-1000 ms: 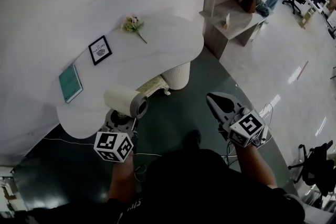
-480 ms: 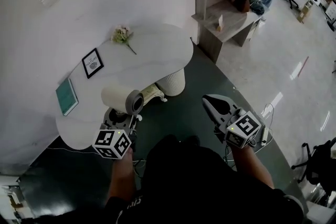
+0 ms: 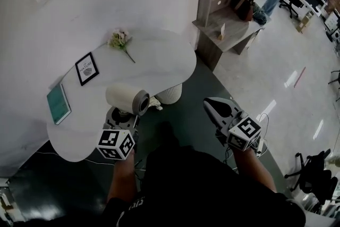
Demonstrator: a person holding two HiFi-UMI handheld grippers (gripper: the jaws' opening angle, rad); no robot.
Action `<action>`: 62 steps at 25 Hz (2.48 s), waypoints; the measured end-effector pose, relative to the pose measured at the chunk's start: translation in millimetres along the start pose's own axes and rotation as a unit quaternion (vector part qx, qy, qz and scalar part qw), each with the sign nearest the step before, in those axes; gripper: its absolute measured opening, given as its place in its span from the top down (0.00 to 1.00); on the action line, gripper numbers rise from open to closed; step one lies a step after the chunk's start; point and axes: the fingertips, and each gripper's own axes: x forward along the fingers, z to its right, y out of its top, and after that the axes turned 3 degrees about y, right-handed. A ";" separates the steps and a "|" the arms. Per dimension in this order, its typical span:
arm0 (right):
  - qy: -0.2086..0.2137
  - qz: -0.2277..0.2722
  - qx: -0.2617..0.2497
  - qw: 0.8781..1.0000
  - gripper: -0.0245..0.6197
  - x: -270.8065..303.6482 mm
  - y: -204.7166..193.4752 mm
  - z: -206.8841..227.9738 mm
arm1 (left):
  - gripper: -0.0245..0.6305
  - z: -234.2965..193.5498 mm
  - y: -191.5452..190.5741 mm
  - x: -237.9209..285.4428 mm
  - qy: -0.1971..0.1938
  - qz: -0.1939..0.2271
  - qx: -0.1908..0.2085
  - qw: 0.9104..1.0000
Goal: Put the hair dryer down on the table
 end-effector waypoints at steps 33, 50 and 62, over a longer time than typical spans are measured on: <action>0.054 -0.068 0.015 0.996 0.95 274.5 33.4 136.6 | 0.64 -179.2 18.5 195.5 0.024 -0.060 -0.083 0.994; 0.049 -0.088 0.049 0.994 0.95 280.4 10.8 174.2 | 0.64 -181.7 -56.8 291.7 0.009 -0.177 -0.076 0.981; 0.049 -0.122 0.053 0.990 0.95 276.3 -18.2 180.3 | 0.64 -173.8 -122.6 334.2 -0.009 -0.253 -0.081 0.964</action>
